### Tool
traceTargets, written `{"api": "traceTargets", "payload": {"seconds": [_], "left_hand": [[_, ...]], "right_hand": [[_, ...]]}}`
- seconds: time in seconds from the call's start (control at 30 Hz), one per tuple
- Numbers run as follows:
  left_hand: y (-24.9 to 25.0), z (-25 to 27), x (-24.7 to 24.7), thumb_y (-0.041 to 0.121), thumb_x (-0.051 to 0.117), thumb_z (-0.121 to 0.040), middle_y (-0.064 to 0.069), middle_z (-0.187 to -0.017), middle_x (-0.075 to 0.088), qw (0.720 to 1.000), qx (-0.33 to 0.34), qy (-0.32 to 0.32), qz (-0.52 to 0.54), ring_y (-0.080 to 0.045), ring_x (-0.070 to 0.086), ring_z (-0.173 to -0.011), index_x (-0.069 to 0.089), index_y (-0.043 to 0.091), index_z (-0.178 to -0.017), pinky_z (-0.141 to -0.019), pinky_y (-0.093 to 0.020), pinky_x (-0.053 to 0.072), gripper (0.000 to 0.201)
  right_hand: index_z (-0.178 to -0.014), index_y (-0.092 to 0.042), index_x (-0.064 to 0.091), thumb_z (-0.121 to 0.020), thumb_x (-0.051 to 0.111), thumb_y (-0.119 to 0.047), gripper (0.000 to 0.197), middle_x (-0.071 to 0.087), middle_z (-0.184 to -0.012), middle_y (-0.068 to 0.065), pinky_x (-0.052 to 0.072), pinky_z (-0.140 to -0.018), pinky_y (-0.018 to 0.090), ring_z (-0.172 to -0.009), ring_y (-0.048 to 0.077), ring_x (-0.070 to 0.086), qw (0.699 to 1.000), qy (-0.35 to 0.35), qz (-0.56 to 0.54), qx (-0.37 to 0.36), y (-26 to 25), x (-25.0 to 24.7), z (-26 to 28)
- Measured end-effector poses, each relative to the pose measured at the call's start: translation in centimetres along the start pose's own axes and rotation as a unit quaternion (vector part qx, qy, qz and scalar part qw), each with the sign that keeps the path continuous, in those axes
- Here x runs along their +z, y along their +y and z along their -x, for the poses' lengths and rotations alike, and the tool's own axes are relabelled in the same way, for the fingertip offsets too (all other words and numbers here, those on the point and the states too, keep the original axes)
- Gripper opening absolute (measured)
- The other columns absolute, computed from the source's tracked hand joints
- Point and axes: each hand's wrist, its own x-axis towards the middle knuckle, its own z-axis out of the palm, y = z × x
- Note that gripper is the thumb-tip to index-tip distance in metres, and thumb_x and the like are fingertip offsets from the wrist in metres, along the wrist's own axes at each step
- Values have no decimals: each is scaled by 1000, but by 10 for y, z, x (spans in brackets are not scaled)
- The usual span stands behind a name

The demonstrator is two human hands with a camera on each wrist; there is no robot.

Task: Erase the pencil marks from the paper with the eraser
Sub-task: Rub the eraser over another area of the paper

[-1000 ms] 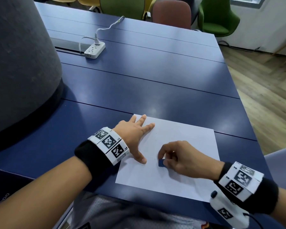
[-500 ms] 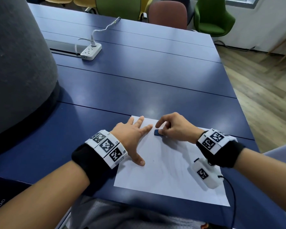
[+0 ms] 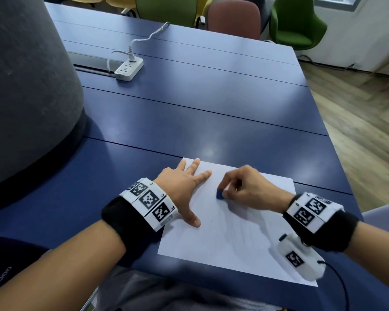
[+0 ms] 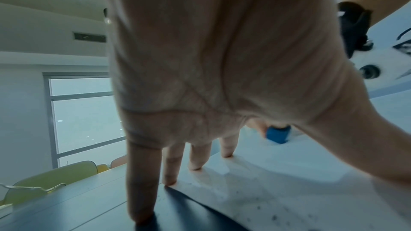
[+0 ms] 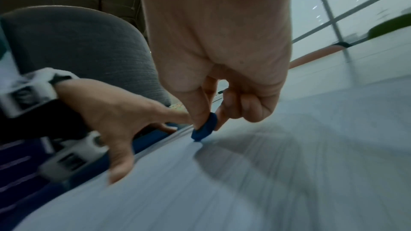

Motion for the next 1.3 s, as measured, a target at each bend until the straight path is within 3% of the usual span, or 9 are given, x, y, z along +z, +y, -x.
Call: {"api": "traceTargets", "payload": {"seconds": [0.1,0.27,0.43,0.63,0.73,0.83,1.0,1.17,1.3], "left_hand": [[1,0,0,65,79,-62,1,-162,-19,1000,-1,-5,3,-25,-11,-150,-10,37,-154,-111,-48,27,130],[-1,0,0,66,79,-62,1,-162,-19,1000,2,-3,3,-25,-11,-150,-9,37,-153,-110,-48,28,130],[0,0,0,64,80,-62,1,-162,-20,1000,-2,-4,9,-25,-13,-150,-9,37,-154,-112,-50,26,131],[-1,0,1,66,79,-62,0,-162,-20,1000,1,-2,3,-25,-11,-150,-9,37,-154,-109,-48,30,130],[-1,0,1,65,79,-62,1,-162,-20,1000,1,-4,6,-25,-12,-150,-9,37,-154,-110,-49,29,130],[-1,-1,2,65,79,-62,1,-162,-21,1000,0,-5,7,-25,-13,-150,-10,37,-154,-110,-49,29,130],[-1,-1,1,65,79,-62,1,-162,-21,1000,-1,-7,5,-25,-12,-150,-11,37,-153,-110,-49,29,131],[-1,-1,2,64,81,-61,2,-162,-21,1000,1,-7,6,-24,-13,-150,-10,37,-154,-111,-50,27,132],[-2,-2,2,64,80,-61,2,-162,-21,1000,1,-5,3,-24,-12,-150,-10,38,-153,-111,-50,27,132]], "right_hand": [[-82,-19,75,-80,69,-11,10,55,-53,-9,35,-47,9,-44,2,46,998,-49,30,0,-4,0,5],[-83,-14,73,-80,69,-9,7,65,-59,2,42,-53,18,-45,4,51,997,58,-27,31,7,-17,-23],[-81,-19,73,-79,68,-10,10,59,-53,-8,39,-49,15,-45,2,47,998,-47,2,31,4,-4,-4],[-90,-18,71,-83,69,-13,9,62,-57,-3,40,-49,14,-42,-2,50,996,71,-29,50,10,-18,-35],[-83,-16,74,-81,63,-5,16,61,-56,-1,38,-47,12,-41,0,47,999,32,-23,29,6,-7,-18],[-84,-18,75,-80,65,-8,15,57,-53,-8,37,-48,11,-43,1,45,999,-32,1,13,1,-1,-6],[-84,-13,73,-81,63,-5,14,60,-52,-6,39,-51,15,-43,2,47,999,31,-36,23,2,-7,-9],[-82,-16,74,-79,64,-5,16,52,-49,-9,33,-47,10,-43,3,43,998,-61,7,-14,-5,8,20],[-86,-14,74,-80,64,-4,15,55,-51,-8,34,-48,9,-41,2,45,1000,4,-16,5,1,2,8]]}}
